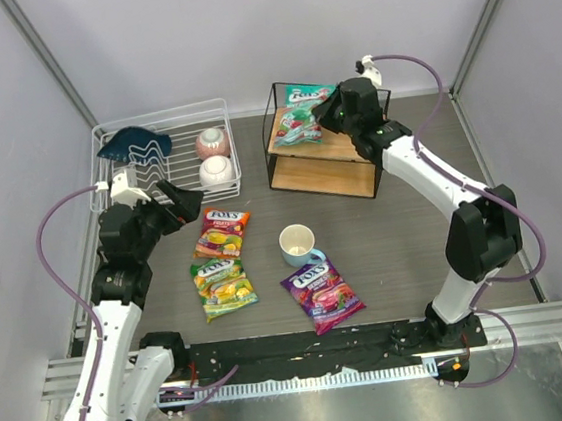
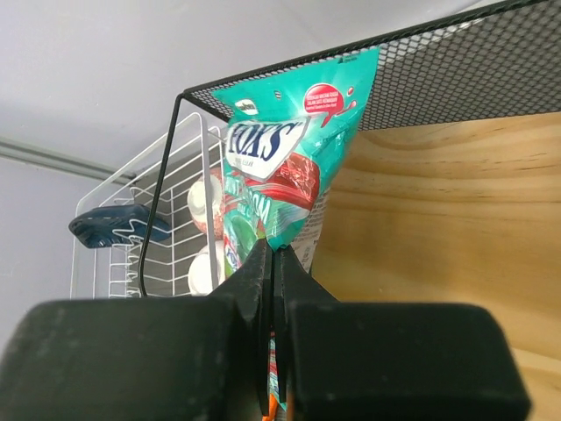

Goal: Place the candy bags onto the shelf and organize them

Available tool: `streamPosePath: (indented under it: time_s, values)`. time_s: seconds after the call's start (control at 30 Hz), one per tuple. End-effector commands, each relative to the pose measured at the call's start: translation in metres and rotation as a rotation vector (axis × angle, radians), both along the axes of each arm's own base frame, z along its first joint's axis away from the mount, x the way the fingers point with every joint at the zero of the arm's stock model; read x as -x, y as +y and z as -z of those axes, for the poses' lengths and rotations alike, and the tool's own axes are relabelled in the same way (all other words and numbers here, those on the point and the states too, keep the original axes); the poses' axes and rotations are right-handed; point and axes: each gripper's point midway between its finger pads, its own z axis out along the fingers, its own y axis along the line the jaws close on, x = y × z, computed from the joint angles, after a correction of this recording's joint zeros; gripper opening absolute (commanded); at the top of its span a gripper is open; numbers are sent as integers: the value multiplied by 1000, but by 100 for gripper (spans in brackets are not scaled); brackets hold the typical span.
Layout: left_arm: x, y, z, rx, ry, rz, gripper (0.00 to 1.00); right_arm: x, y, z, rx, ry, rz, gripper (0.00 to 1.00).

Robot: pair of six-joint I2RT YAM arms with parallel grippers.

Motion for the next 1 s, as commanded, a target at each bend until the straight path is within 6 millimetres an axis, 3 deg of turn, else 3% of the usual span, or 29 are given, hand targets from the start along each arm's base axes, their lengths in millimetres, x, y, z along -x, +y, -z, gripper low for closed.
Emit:
streamPosePath:
  time_s: [0.0, 0.47, 0.97]
  values:
    - [2, -2, -17, -4, -45, 22, 100, -16, 12, -48, -78, -123, -7, 1]
    - [3, -1, -17, -8, -43, 17, 100, -30, 25, -15, -92, -53, -27, 1]
    - [3, 0, -15, -8, -36, 10, 100, -22, 39, 0, -128, -1, -102, 1]
